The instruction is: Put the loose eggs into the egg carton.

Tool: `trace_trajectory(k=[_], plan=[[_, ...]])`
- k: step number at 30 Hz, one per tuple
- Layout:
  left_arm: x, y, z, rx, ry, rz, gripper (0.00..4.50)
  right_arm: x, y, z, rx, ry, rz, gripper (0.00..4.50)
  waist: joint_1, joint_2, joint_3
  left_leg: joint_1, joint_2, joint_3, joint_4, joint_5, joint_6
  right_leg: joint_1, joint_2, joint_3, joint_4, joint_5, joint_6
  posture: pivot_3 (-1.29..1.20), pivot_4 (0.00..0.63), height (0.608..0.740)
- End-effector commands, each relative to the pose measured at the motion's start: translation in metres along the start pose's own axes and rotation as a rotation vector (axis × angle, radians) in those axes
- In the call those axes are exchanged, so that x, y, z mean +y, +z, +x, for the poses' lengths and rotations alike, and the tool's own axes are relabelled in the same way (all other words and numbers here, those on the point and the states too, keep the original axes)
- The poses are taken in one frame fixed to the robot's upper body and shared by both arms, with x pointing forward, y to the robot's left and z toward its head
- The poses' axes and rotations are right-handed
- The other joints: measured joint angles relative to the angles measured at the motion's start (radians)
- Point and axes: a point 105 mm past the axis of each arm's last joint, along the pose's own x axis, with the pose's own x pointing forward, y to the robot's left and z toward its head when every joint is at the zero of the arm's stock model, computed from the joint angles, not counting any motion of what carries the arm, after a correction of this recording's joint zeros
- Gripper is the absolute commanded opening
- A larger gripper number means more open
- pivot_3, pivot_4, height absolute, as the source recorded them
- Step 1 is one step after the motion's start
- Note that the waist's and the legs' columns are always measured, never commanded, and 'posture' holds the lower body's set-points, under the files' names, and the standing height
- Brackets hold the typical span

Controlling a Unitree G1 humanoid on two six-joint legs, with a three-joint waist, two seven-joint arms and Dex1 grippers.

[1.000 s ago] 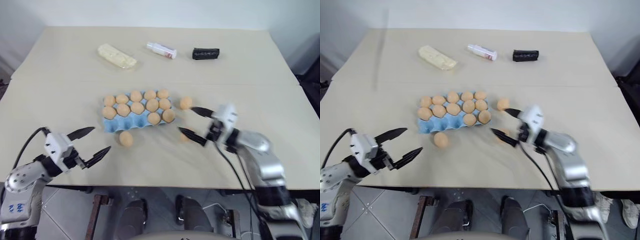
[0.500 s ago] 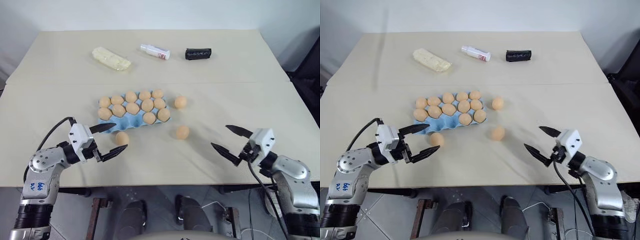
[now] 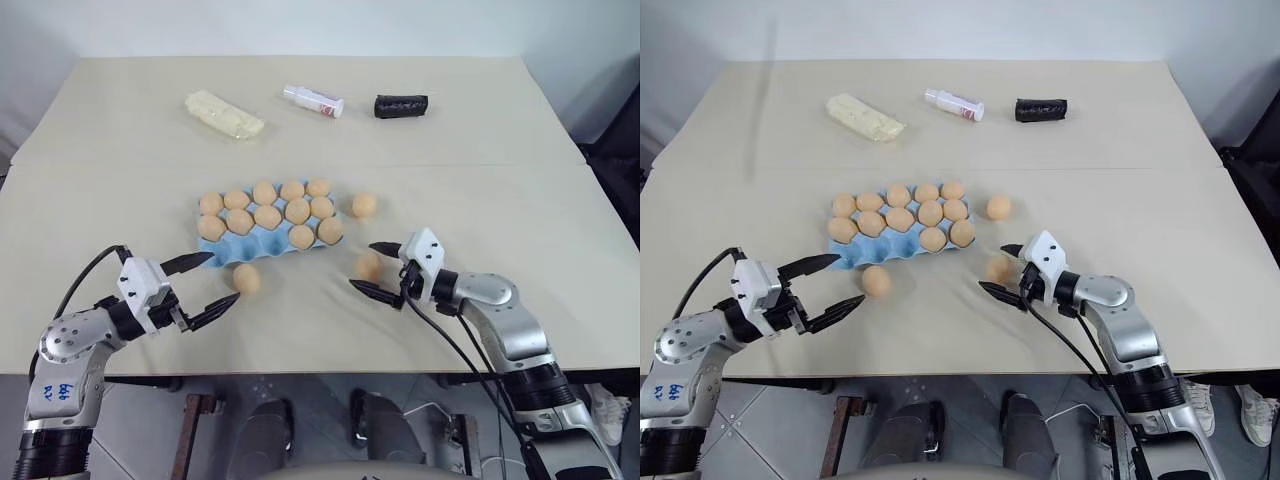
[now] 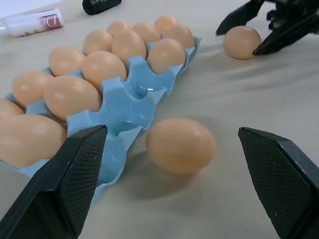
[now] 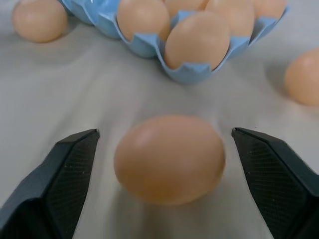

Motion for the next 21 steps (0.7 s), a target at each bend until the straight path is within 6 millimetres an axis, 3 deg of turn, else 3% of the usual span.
trace_trajectory(k=[1,2,6,11,17,21], plan=[[0.003,0.013,-0.01,-0.012,0.042,0.042,4.5,0.002,0.014,0.005,-0.064,0.035,-0.044,3.21,-0.003,0.0,0.0,0.0,0.0,0.001,0.0,0.0,0.0,-0.001,0.0,-0.002,0.0,0.0,0.0,0.0,0.15,0.74],[0.003,0.012,-0.013,-0.009,0.055,0.039,4.5,0.003,0.019,0.007,-0.078,0.044,-0.051,2.88,-0.003,0.0,0.0,0.0,0.001,0.002,0.0,0.0,0.0,-0.001,0.0,-0.004,0.0,0.0,0.0,0.0,0.15,0.74],[0.008,0.01,-0.029,0.003,0.142,0.018,4.5,0.018,0.053,0.021,-0.17,0.128,-0.076,2.88,-0.01,0.0,0.0,0.0,0.001,0.003,0.0,-0.001,0.0,-0.002,0.0,-0.006,0.001,0.0,0.0,0.0,0.15,0.74],[0.011,0.003,-0.051,0.028,0.244,-0.016,4.5,0.038,0.096,0.057,-0.254,0.207,-0.095,2.88,-0.029,0.0,0.0,0.001,0.003,0.003,0.0,-0.001,-0.001,-0.003,0.0,-0.006,0.004,0.0,-0.001,0.0,0.15,0.74],[0.006,-0.004,-0.061,0.045,0.293,-0.036,4.5,0.043,0.098,0.108,-0.162,0.195,-0.155,2.88,-0.026,-0.002,-0.001,-0.001,0.003,0.003,0.0,0.0,-0.002,-0.007,0.0,-0.006,0.006,0.0,-0.002,0.0,0.15,0.74],[0.003,-0.003,-0.061,0.037,0.306,-0.037,4.5,0.046,0.094,0.127,-0.13,0.186,-0.163,2.88,-0.027,-0.003,-0.002,-0.006,0.002,0.004,0.001,0.0,-0.002,-0.012,-0.003,-0.006,0.008,0.0,-0.003,0.0,0.15,0.74]])
